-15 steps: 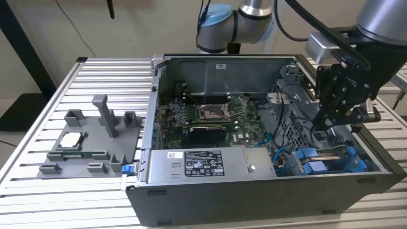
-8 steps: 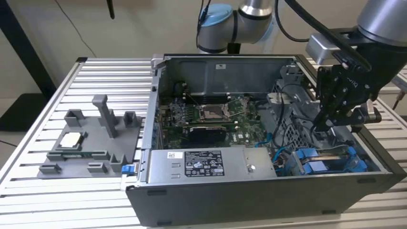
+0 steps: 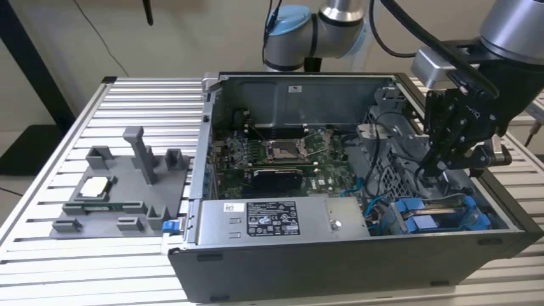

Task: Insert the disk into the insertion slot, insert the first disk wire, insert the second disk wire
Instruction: 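Insert the first disk wire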

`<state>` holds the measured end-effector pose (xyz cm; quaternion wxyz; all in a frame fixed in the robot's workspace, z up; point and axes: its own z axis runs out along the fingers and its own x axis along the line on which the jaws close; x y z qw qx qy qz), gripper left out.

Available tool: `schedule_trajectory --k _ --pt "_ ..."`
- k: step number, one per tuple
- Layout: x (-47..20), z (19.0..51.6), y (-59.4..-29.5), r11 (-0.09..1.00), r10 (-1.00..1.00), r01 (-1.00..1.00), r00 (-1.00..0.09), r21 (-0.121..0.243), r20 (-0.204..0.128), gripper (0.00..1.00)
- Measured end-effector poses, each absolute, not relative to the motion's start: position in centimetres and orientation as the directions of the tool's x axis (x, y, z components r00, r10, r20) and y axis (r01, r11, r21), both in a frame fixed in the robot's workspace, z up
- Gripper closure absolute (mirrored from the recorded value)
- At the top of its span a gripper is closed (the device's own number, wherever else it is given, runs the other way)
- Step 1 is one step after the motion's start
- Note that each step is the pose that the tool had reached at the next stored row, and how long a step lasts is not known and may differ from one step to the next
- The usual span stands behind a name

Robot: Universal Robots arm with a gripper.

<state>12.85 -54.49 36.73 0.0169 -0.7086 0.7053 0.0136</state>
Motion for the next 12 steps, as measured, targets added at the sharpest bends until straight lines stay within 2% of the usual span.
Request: schedule_trajectory --k 12 --pt "13.61 36.09 -55.35 -0.003 -0.999 -1.000 0.003 -0.001 -0.043 0.81"
